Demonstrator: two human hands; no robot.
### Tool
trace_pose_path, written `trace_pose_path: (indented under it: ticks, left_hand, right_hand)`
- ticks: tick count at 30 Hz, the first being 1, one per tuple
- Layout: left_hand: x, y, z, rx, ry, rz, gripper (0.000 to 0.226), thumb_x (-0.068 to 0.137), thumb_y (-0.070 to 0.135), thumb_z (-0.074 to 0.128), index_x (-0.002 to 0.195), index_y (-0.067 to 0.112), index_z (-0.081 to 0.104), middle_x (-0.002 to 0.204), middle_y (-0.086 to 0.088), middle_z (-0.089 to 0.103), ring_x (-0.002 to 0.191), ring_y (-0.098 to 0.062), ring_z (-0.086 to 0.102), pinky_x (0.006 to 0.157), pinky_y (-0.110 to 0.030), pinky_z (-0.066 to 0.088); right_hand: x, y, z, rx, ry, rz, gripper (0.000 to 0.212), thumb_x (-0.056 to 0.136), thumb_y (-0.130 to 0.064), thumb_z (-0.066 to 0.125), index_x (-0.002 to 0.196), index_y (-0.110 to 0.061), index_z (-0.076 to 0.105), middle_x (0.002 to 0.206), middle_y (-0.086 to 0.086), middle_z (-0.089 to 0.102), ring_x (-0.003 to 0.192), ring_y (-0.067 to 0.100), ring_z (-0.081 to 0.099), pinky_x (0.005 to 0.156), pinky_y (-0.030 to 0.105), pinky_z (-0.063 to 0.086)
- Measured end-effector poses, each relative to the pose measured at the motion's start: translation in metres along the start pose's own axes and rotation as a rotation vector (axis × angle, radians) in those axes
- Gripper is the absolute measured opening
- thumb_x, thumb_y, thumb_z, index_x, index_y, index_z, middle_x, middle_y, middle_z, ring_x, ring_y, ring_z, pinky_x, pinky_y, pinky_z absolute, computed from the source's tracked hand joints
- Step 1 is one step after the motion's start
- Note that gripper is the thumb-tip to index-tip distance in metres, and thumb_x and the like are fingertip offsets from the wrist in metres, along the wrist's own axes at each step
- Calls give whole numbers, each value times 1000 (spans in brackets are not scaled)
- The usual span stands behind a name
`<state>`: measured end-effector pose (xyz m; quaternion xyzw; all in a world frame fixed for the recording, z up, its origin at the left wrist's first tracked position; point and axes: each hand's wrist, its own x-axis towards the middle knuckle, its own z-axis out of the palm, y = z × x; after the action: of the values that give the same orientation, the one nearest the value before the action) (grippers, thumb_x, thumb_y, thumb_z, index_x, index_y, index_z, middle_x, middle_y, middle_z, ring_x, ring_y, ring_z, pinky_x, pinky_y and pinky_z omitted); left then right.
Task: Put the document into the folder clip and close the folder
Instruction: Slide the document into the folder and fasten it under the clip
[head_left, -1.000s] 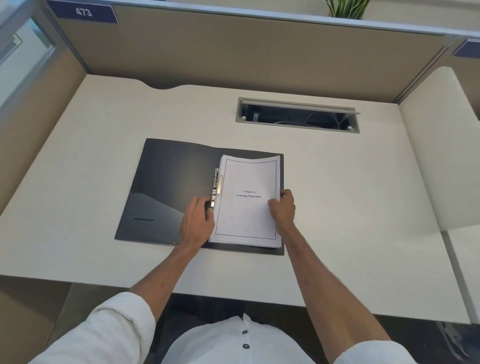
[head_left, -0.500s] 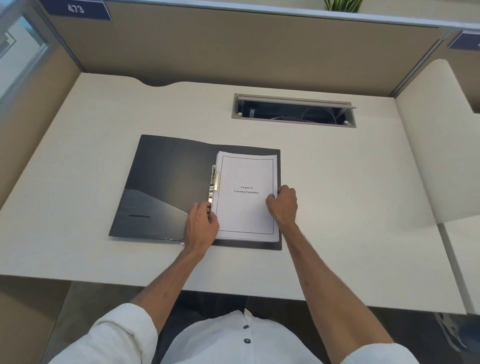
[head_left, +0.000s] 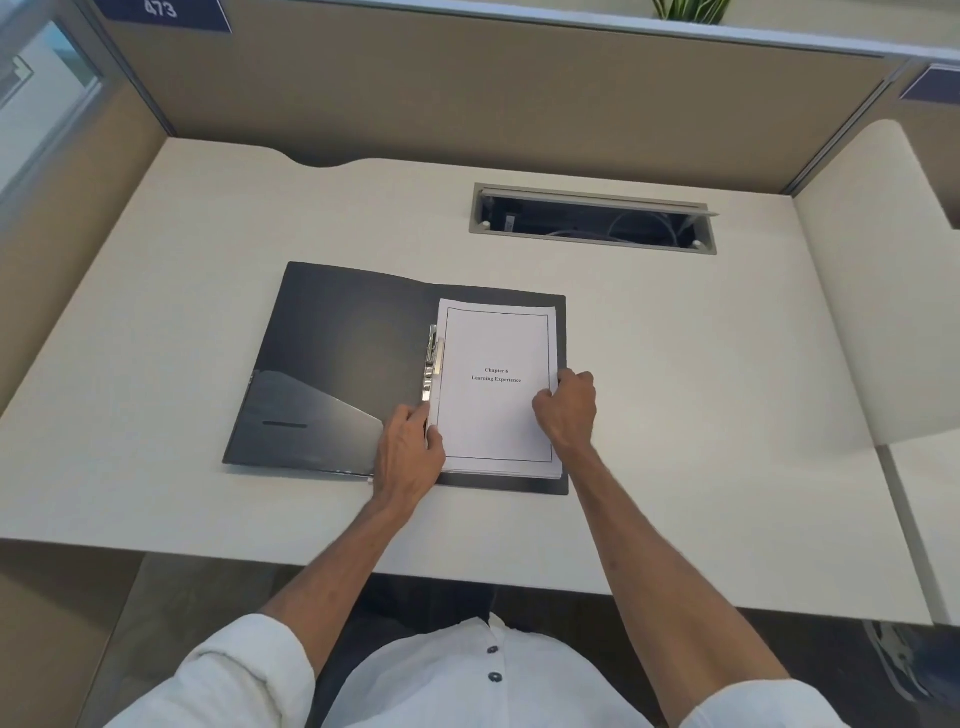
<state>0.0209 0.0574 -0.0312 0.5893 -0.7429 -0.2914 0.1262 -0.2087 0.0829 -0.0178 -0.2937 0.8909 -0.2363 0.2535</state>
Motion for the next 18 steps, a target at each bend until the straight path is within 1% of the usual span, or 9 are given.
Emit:
trace_pose_path:
  ticks: [2, 4, 6, 8, 10, 11, 13, 15, 18]
  left_hand:
    - [2, -1, -2, -4, -20, -4, 28, 107, 8, 56, 130, 5, 71, 116, -14, 64, 105, -35, 65, 95, -49, 59]
    - [3, -3, -3, -6, -40, -1, 29, 106, 6, 55, 130, 4, 71, 117, -14, 64, 105, -36, 65, 95, -49, 59]
    - [4, -5, -5, -3, -57, 10, 29, 106, 5, 54, 130, 4, 70, 115, -14, 64, 102, -36, 65, 94, -50, 59]
    - [5, -8, -5, -8, -67, 26, 31, 106, 6, 55, 134, 5, 69, 116, -13, 64, 102, -35, 66, 94, -51, 60]
    - [4, -11, -5, -12, -58, 48, 32, 107, 10, 57, 138, 7, 67, 119, -11, 64, 104, -33, 66, 95, -52, 61]
    - [3, -13, -4, 0, -39, 68, 34, 107, 14, 59, 139, 9, 65, 122, -10, 64, 107, -30, 66, 96, -51, 62]
    - [-1, -19, -4, 71, 13, 143, 45, 105, 26, 65, 147, 12, 59, 132, -7, 65, 116, -26, 65, 101, -48, 63]
    - [-6, -28, -3, 174, 16, 266, 68, 100, 42, 68, 160, 16, 49, 149, -5, 60, 132, -24, 60, 116, -46, 56]
    - [-8, -37, -2, 260, -84, 467, 97, 92, 55, 67, 174, 22, 26, 174, 2, 38, 160, -23, 42, 134, -54, 36]
  right_hand:
    - [2, 1, 0, -9, -5, 5, 19, 99, -3, 54, 111, 9, 62, 129, 21, 53, 111, 43, 63, 86, 42, 52]
    - [4, 2, -1, -4, -3, 16, 18, 98, -2, 53, 108, 10, 62, 126, 21, 54, 102, 43, 63, 83, 40, 50]
    - [8, 3, -2, -1, 5, 19, 15, 95, 1, 52, 99, 11, 61, 117, 20, 56, 87, 39, 56, 76, 35, 44]
    - [12, 5, -5, -16, 2, 20, 9, 93, 2, 51, 87, 7, 57, 102, 17, 54, 80, 34, 46, 71, 34, 37]
    - [17, 6, -9, -32, 0, 15, 15, 91, 2, 51, 91, 12, 63, 93, 22, 58, 79, 34, 50, 70, 41, 45]
    - [19, 6, -12, -30, 8, 8, 21, 92, 1, 52, 99, 13, 68, 98, 25, 66, 82, 37, 58, 76, 45, 54]
    - [23, 5, -17, -18, 45, -6, 28, 98, -5, 54, 114, 6, 74, 118, 21, 71, 103, 40, 70, 92, 45, 58]
    - [29, 1, -20, -15, 83, -34, 28, 102, -11, 55, 121, -1, 73, 128, 16, 67, 114, 37, 69, 96, 43, 56]
    - [44, -11, -20, -60, 51, -187, 31, 104, -15, 56, 131, -7, 70, 132, 11, 63, 125, 33, 63, 102, 45, 55]
